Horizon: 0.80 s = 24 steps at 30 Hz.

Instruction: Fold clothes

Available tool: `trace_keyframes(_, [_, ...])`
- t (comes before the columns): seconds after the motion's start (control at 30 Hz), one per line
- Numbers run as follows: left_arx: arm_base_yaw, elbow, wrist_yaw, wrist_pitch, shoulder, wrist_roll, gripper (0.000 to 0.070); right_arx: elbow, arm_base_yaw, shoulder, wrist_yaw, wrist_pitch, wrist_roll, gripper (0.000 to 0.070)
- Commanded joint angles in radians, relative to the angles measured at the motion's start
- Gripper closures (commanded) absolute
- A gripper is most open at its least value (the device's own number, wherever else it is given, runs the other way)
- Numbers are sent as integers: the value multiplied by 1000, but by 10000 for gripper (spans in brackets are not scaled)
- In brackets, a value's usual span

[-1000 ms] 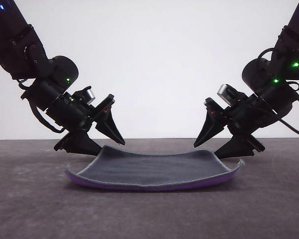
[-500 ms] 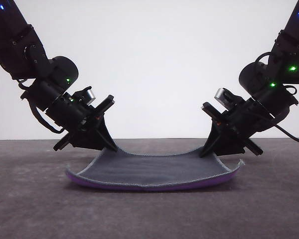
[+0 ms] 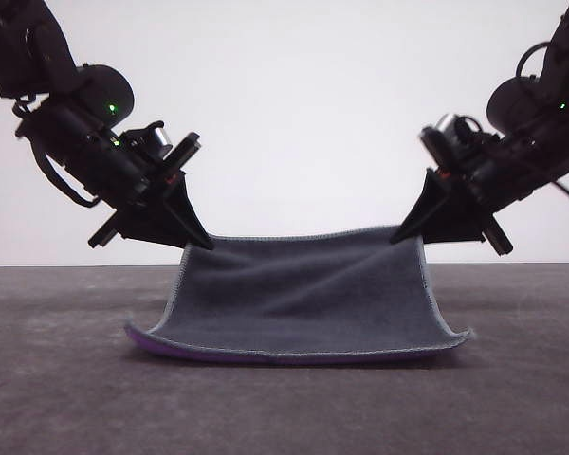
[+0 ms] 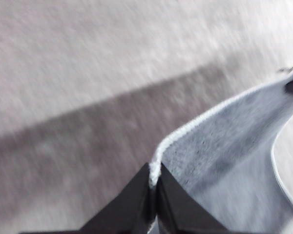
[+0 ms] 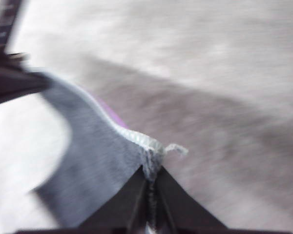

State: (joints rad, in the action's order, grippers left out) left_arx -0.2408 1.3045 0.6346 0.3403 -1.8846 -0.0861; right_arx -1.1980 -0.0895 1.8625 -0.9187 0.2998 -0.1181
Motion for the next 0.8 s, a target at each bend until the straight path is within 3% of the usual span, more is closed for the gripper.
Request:
trace_keyframes(0.0, [-5,18,16,27,-3,41,697,-15,1,13,-16,35,46,700])
trace_keyframes(0.13, [-6,18,26,107,11,71,697,-15,-11,13,-70,136,113,700])
trace_keyframes(0.43, [-33,18,70,266,14,154,697,-15,-35,12,-103,304,232,700])
trace_keyframes(0.77, [-49,18,86,359,14,202,696,-15,-35,13,-103,401,286,700])
